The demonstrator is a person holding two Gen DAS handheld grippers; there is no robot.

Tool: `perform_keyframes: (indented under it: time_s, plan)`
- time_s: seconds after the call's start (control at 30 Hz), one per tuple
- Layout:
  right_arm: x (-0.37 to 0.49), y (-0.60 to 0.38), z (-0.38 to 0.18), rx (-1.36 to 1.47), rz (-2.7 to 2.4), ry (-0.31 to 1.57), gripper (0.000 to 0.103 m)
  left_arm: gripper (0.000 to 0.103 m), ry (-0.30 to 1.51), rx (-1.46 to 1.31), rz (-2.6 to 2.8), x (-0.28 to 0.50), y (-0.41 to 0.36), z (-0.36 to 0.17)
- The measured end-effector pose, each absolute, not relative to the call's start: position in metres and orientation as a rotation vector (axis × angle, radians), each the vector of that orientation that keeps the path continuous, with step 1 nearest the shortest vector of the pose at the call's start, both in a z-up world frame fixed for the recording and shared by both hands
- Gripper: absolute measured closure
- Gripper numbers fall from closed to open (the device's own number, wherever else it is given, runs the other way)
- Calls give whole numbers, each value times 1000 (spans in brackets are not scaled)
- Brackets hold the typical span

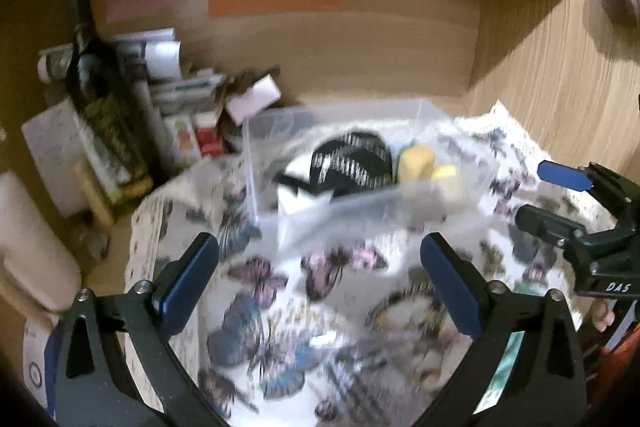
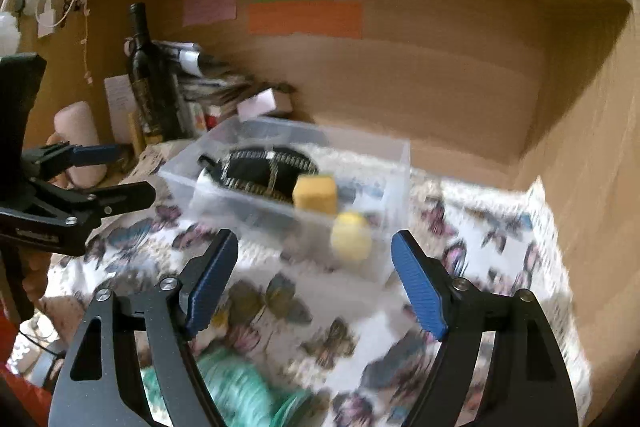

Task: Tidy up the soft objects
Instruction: 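Grasp the clear bag of striped items with the left tool while the right tool grasps the green mesh cloth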

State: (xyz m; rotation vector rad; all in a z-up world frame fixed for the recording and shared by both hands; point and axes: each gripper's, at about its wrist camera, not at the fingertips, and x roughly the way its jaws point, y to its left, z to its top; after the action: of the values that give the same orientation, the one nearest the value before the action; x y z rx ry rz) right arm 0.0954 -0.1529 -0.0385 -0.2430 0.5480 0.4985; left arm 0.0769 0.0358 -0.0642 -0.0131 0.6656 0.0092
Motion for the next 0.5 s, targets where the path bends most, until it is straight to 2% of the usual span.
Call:
perform_keyframes:
  time_s: [0.3,0.5]
  plan:
    - [70,-156,-85,-187,508,697,26,1,798,-42,16,48,28,-110]
    - [61,-155,-107,-162,534,777,26,1,820,-62,25,37,24,-128]
